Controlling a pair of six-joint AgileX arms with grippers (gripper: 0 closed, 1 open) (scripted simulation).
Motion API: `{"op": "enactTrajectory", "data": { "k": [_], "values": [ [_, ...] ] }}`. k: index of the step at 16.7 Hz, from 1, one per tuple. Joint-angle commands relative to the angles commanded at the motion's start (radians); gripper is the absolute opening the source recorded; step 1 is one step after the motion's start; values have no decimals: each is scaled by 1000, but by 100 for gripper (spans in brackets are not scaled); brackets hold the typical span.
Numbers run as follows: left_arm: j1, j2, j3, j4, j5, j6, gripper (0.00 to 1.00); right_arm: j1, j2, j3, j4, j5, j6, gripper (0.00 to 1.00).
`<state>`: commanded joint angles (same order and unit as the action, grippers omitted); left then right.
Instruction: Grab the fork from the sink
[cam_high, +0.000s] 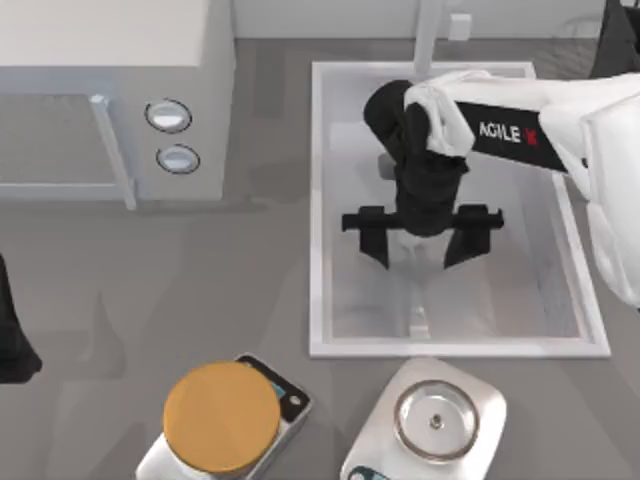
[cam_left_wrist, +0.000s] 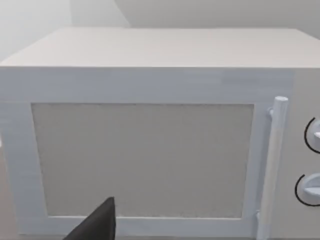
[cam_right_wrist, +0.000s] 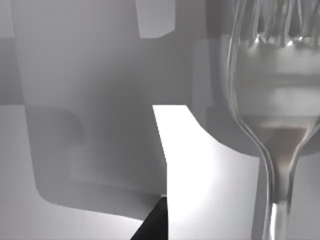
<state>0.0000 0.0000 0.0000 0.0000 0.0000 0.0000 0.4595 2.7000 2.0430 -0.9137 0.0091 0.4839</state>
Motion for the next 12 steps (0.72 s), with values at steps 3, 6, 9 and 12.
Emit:
{"op": "enactTrajectory", "data": {
  "k": [3, 6, 9, 12],
  "values": [
    [0, 0, 0, 0, 0, 0, 100, 0, 0, 0, 0, 0, 0, 17],
    [0, 0, 0, 0, 0, 0, 100, 0, 0, 0, 0, 0, 0, 0],
    [0, 0, 0, 0, 0, 0, 100, 0, 0, 0, 0, 0, 0, 0],
    [0, 0, 0, 0, 0, 0, 100, 0, 0, 0, 0, 0, 0, 0]
  ]
}}
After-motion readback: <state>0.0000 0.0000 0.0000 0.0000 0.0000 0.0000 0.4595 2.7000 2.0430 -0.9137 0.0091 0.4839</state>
